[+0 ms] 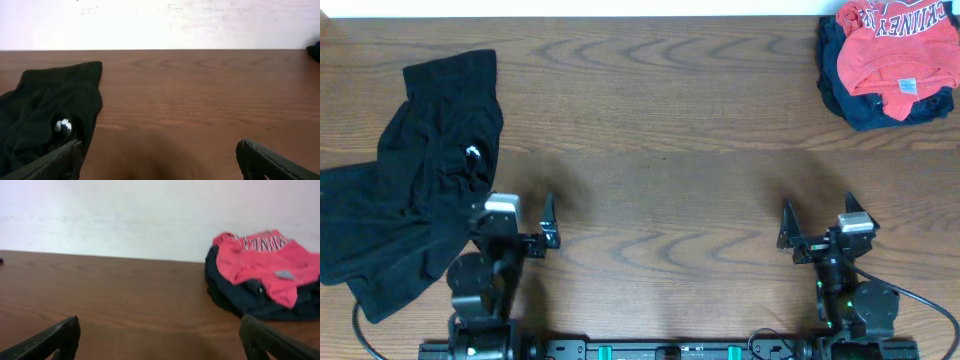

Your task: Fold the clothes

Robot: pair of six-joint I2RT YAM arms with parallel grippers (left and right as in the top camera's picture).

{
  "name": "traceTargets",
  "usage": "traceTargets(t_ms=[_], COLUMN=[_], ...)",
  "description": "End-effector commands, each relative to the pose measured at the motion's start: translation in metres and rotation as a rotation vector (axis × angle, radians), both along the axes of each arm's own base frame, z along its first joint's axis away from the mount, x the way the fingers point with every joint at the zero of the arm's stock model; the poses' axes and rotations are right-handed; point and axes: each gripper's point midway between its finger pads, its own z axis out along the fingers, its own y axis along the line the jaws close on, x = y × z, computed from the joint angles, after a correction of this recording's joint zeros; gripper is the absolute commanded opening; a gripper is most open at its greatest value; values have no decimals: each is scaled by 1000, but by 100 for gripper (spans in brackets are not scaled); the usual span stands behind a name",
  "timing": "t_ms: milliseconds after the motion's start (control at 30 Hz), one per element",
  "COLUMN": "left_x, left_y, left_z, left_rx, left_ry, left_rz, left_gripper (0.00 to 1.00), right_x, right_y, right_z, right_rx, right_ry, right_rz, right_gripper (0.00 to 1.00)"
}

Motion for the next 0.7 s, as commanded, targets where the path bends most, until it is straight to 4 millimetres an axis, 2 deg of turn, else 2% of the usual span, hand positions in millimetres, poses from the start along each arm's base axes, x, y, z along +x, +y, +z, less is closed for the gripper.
traceTargets(t_ms=[0,167,300,500,667], left_x=[7,17,26,41,67], left_y=[-1,0,0,1,2], left_z=[19,33,51,76,91], left_rx=[-47,-72,-79,-83,-81], left_ry=[44,197,306,456,512], left_rz=[7,16,21,25,21], left_gripper=[98,98,98,98,98], right_x=[-2,10,30,70,110], right_y=[5,15,33,58,72], right_z=[30,60,79,104,117], right_rx=[-26,-24,-14,20,13], right_ry=[-34,9,80,202,248], right_rz=[28,90,196,356,452], right_gripper=[99,99,99,99,99])
